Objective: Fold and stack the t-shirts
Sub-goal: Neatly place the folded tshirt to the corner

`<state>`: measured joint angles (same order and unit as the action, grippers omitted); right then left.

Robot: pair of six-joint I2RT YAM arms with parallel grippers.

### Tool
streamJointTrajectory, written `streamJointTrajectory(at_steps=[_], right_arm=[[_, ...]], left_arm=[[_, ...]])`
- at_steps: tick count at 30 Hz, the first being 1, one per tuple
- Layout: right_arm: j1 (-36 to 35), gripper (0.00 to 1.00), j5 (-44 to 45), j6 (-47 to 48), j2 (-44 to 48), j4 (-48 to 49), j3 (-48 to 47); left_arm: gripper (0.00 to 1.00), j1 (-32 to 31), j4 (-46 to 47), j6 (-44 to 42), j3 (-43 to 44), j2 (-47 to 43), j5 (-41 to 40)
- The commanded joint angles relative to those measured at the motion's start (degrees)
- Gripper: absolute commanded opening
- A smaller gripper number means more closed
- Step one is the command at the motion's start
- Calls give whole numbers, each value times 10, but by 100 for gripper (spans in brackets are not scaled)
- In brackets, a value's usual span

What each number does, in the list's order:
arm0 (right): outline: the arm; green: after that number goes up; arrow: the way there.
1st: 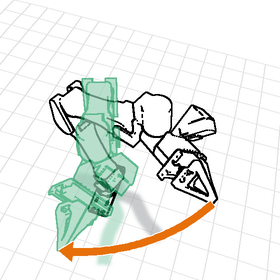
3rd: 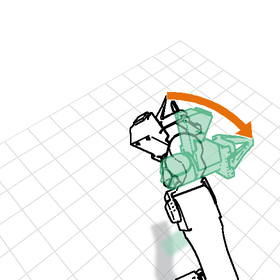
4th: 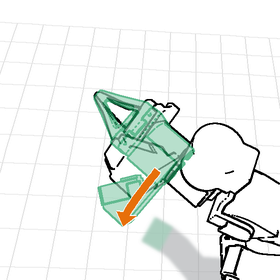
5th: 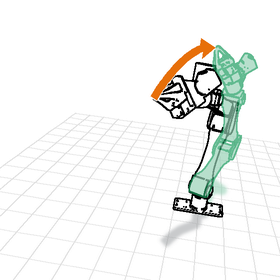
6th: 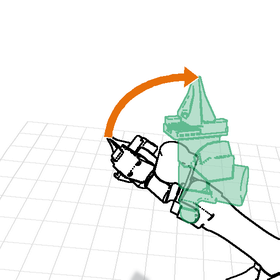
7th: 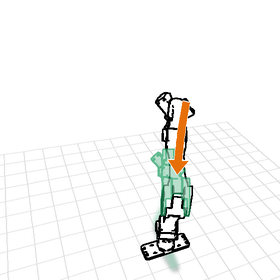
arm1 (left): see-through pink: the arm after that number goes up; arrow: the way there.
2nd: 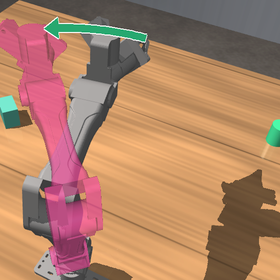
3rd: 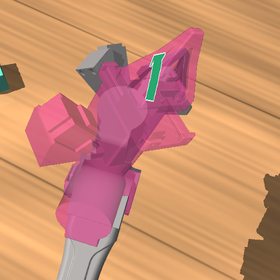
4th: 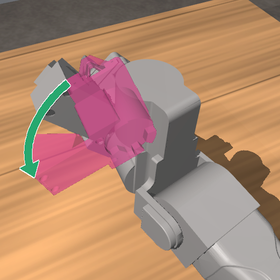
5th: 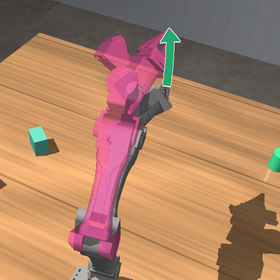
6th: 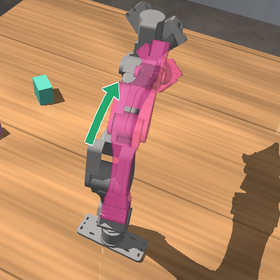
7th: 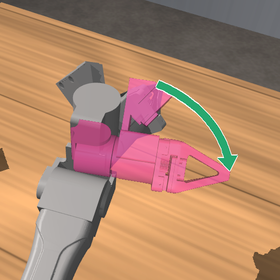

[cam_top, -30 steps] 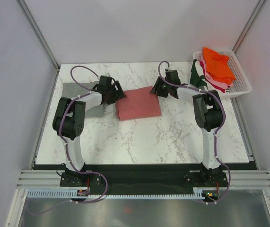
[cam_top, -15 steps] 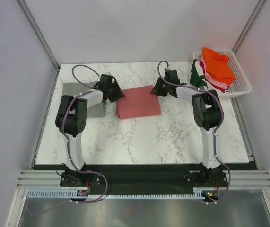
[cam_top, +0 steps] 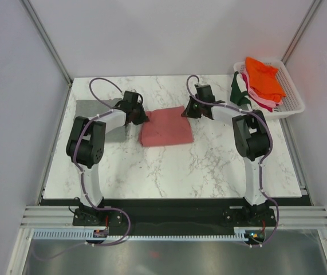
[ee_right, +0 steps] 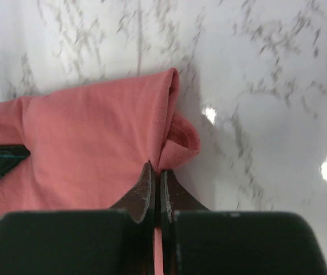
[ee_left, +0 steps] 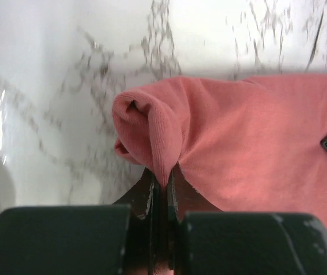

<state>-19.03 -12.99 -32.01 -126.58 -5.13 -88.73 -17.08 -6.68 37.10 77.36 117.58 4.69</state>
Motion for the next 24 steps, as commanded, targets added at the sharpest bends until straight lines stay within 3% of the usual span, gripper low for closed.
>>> streamJointTrajectory(at_steps=[1,11,15,24], right_arm=[[-22,0,-3,26,104,1,31],[-69,0,11,42,273,12,148],[-103,0,26,45,321,2,153],[-212,0,46,15,266,-20,20]], left_arm=[[2,-16,-14,-39,-37,-98,-29],[2,-30,-57,-64,-124,-304,-28],[2,-23,-126,-78,-136,-373,-106],[2,97,-212,-79,-120,-446,-166]])
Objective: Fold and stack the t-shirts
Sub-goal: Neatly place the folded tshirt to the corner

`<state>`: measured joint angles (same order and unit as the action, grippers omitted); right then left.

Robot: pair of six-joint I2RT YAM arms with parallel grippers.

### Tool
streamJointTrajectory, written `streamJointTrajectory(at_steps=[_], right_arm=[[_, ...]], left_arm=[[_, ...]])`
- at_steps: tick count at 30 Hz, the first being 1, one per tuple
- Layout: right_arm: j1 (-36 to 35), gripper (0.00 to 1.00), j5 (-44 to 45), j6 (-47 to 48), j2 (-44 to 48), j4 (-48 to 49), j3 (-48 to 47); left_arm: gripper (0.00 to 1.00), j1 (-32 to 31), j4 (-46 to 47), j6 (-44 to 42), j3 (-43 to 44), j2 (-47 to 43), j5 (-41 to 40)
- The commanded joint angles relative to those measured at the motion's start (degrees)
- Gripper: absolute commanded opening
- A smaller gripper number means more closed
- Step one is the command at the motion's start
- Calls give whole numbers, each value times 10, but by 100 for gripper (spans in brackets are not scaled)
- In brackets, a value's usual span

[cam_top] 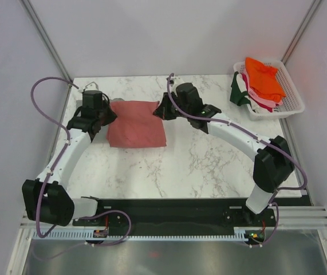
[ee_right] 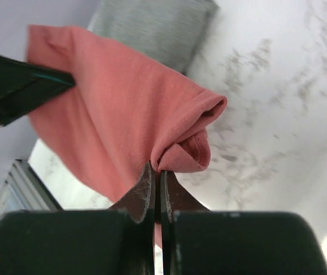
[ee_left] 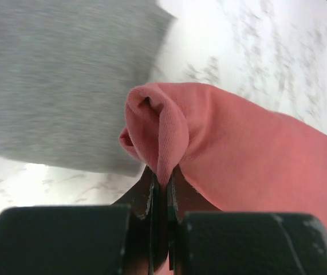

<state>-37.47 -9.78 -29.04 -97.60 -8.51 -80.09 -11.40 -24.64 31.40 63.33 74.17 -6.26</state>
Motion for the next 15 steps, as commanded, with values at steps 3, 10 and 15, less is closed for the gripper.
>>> streamJointTrajectory(at_steps=[3,10,15], right_arm=[[-60,0,14,-31,-86,21,-138],[-99,0,-7,-97,-289,-9,-406],[-107,0,2,-131,-409,-5,-525]], left_arm=[[2,92,-53,-8,51,-3,-71],[2,183,-70,-21,115,54,-49],[2,236,-79,-30,169,109,-24]])
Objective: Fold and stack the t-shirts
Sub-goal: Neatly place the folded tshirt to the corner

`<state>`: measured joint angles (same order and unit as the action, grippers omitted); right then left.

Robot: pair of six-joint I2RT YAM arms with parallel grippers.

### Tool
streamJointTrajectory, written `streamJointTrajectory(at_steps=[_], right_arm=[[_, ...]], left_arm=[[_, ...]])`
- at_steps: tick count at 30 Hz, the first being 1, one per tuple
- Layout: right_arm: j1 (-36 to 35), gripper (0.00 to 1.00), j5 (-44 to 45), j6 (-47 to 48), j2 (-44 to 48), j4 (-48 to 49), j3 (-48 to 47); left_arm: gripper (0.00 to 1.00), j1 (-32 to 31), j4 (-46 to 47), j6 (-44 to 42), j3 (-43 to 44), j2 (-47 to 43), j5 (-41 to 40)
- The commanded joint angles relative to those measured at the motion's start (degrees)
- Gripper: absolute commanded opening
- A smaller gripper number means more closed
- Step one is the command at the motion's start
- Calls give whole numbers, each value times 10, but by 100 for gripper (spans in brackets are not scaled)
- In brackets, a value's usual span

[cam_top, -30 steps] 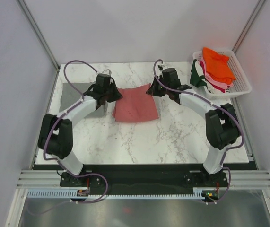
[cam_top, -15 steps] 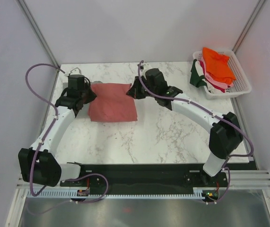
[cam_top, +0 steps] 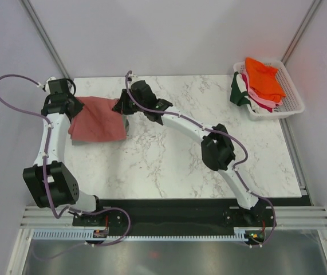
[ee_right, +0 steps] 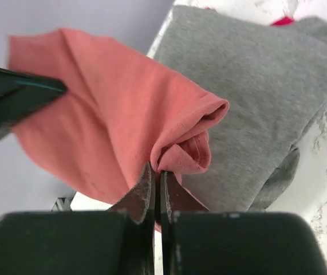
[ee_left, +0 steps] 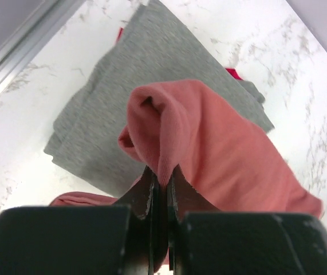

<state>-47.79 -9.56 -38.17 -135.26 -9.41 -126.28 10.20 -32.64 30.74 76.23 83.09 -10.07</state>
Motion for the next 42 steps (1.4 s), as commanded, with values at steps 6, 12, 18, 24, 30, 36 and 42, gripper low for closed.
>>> streamJointTrajectory(at_steps=[6,12,18,24,30,36,42], right_arm=[[10,0,51,-82,-98,85,-91],[33,0,60,-94,-162,146,-130],[43,0,79,-88,-171,193,-136],[49,72,100,-88,-192,207,-154],[51,86,104,-31,-124,190,-83],[56,81,97,50,22,168,70],[97,78,61,73,212,165,322]], left_arm=[[2,50,27,-14,71,116,53],[2,54,48,-12,103,211,61],[2,69,79,-16,123,254,69],[71,82,88,-8,134,272,103],[99,75,120,-3,77,186,78],[98,34,95,-12,53,111,19],[96,-3,83,-23,17,74,44]])
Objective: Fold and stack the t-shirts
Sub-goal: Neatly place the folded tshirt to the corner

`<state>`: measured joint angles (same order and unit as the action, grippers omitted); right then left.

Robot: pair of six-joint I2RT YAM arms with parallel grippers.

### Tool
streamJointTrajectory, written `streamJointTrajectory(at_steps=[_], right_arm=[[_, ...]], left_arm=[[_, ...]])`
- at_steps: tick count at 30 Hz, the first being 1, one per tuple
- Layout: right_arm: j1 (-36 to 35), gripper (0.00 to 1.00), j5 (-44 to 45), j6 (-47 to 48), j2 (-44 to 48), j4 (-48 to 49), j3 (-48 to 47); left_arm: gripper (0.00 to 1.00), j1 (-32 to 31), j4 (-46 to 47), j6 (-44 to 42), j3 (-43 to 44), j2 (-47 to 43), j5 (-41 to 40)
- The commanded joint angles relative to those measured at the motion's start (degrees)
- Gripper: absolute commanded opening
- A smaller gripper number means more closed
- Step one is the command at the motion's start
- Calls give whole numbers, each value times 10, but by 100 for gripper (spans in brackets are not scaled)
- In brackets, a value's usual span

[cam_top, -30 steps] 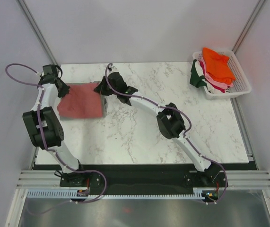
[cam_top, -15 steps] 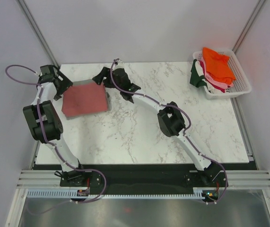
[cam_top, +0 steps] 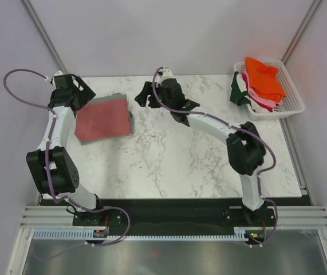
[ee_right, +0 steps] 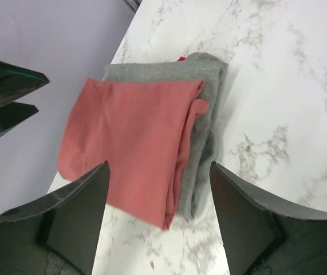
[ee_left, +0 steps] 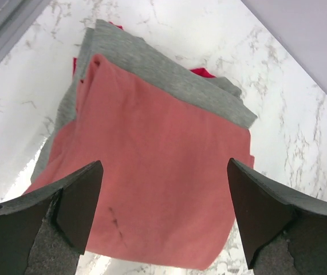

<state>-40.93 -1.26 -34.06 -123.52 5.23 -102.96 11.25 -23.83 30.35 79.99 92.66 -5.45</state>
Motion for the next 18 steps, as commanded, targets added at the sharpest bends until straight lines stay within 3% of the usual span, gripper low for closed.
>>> streamJointTrajectory(at_steps=[1,5,8,12,18], right_arm=[[38,77,-37,27,139,21,122],[94,77,-39,29,254,37,308],[116,77,-10,47,339,44,404],[120,78,23,72,418,43,482],[122,81,32,87,444,32,536]], left_arm=[[96,-40,-5,-20,-29,-26,1],[95,-149,0,-28,-25,-16,-8],[94,-194,22,-9,-3,22,71],[94,-258,28,-10,67,101,106],[93,-278,24,-7,129,211,183]])
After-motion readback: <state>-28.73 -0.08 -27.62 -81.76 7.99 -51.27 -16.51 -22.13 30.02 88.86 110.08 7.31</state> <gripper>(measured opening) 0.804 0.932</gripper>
